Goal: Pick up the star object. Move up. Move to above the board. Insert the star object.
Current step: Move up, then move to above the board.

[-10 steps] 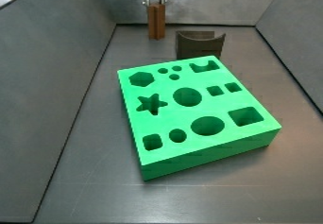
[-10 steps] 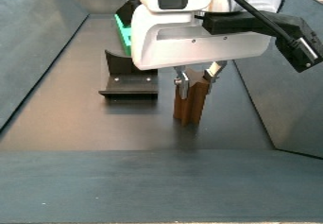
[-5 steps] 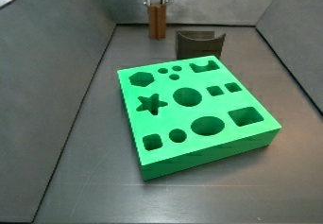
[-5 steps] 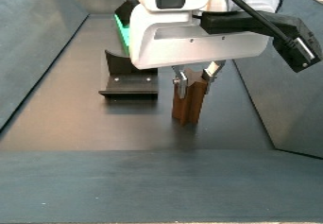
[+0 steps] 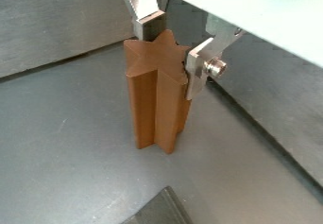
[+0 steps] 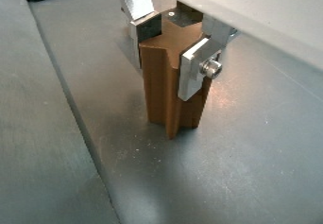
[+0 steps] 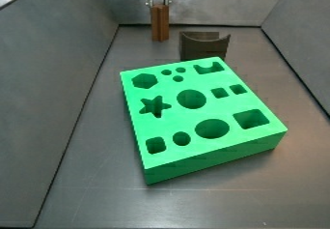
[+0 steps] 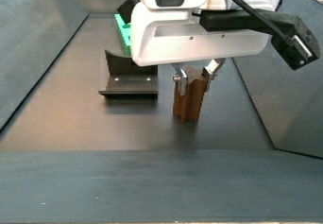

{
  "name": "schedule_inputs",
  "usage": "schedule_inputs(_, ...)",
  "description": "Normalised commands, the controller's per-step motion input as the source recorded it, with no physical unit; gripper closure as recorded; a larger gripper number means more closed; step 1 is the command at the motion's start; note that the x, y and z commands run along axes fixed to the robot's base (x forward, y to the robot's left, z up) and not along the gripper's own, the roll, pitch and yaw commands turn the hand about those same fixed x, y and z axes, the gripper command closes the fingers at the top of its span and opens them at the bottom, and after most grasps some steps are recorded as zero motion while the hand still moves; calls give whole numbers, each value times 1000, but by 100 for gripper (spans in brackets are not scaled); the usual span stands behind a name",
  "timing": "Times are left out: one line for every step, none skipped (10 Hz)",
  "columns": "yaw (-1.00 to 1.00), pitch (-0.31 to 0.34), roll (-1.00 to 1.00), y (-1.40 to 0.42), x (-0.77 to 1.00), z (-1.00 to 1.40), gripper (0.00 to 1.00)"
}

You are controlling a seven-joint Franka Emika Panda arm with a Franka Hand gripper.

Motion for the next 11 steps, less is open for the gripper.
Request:
schedule_inputs(46,7,-4,-7,-11,819,100)
schedule_inputs(45,21,-4,-14,-30,727,100)
schedule_inputs(36,24,8,-8,-31,541,100)
schedule_inputs(28,26,18,-6,-26,377,100)
schedule_inputs(22,32,27,-3,-22,205,100)
schedule_inputs(384,-341,-14,12,95,1000,100)
schedule_inputs(350,-315,-17,10,94,1000,100)
schedule_inputs(255,-245,-33,5,72,1000,100)
schedule_inputs(171,-171,-47,4,63,1000,100)
schedule_inputs(109,-95,-60,4,58,1000,100)
schedule_inputs(60,-26,-67,6,55,1000,100)
